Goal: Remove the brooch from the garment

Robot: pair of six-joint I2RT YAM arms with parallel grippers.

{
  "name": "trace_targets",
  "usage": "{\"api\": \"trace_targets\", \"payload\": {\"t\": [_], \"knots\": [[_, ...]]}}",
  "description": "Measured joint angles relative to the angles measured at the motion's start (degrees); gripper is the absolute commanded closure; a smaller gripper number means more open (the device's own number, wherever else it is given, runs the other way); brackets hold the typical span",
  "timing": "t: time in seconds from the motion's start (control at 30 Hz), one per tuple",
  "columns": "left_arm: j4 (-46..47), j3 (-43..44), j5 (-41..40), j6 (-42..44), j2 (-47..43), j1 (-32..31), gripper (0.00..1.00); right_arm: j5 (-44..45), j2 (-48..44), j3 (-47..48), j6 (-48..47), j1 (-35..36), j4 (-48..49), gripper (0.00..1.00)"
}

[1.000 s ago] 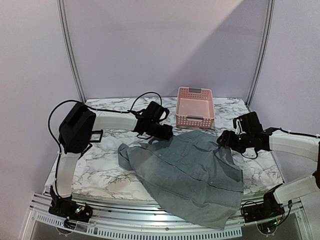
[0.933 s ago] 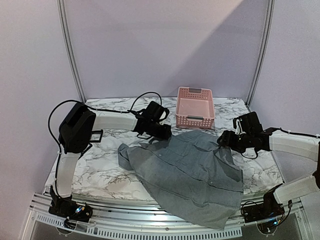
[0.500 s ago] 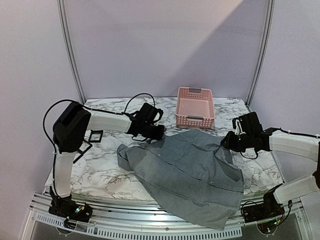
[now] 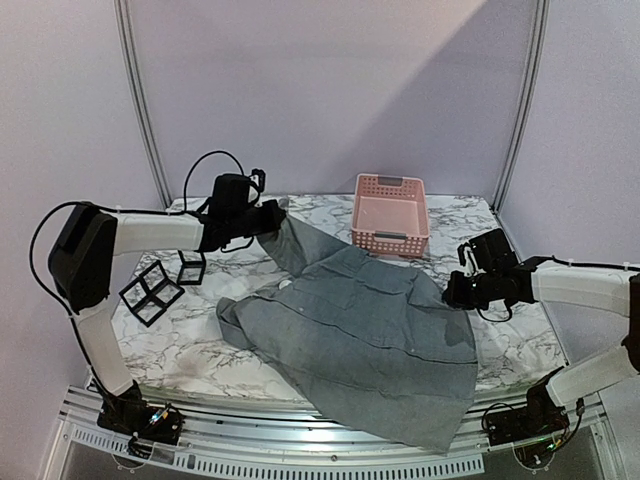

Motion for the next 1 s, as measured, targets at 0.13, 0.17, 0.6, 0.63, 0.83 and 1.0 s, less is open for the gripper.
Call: {"api": "trace_targets", "payload": {"t": [0.13,0.17,0.6,0.63,0.83,1.0], "knots": [[0.35,-0.79,1.05,-0.15,0.0,0.92,1.0,-0.11,-0.15,0.02,0.28,0.02,-0.39,0.52],[0.5,-0.87,1.33,-0.15,0.0,1.03,1.0,0.0,-0.48,0.04,0.2,0.04,-1.05,0.44],[0.83,1.05,5.46,1.01,-4.66,5.79,1.0,-0.02,-7.34,0.37,2.6,2.08,-5.55,0.16],[0.74,2.25,6.6,1.68,-4.94,5.81,1.0,-0.26,-7.41,0.42,2.4,2.95,-5.2,0.15],[1.03,6.12,15.8,6.6,-8.61,5.7,1.0,-3.06,-6.51,8.81,-3.13,7.39,-0.83,0.13],[0.81,6.34,23.04,9.68,-12.74,4.35,1.0,-6.8,-1.73,16.96,-8.52,9.14,7.52,0.11]]}}
